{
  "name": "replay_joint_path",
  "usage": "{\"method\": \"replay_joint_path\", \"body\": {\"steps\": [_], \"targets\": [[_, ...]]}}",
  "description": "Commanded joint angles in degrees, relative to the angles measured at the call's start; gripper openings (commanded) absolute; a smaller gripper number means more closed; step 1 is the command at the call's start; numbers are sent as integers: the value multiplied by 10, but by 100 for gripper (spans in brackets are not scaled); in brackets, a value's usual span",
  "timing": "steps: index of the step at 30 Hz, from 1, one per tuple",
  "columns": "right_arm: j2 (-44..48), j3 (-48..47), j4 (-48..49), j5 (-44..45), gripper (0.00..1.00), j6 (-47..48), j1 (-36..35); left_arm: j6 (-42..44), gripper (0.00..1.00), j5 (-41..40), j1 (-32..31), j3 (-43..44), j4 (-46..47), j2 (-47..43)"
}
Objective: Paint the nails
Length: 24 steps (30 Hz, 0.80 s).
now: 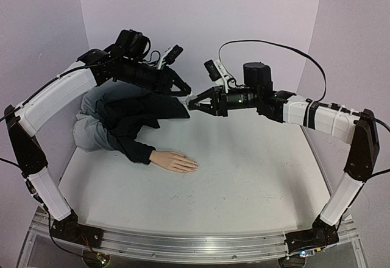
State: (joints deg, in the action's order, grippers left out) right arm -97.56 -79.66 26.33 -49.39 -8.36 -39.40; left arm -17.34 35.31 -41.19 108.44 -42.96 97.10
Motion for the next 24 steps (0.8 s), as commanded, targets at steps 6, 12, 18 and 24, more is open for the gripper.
{"method": "replay_joint_path", "body": {"steps": [6, 12, 18, 24], "targets": [[-5, -33, 10, -23, 0, 10, -1, 7, 11, -14, 0, 44, 3, -2], [-6, -29, 5, -21, 0, 15, -1, 6, 6, -18, 0, 45, 3, -4], [-5, -26, 4, -19, 0, 18, -1, 8, 4, -22, 0, 44, 3, -9], [-4, -26, 3, -16, 0, 19, -2, 11, 0, -27, -1, 40, 1, -14]]}}
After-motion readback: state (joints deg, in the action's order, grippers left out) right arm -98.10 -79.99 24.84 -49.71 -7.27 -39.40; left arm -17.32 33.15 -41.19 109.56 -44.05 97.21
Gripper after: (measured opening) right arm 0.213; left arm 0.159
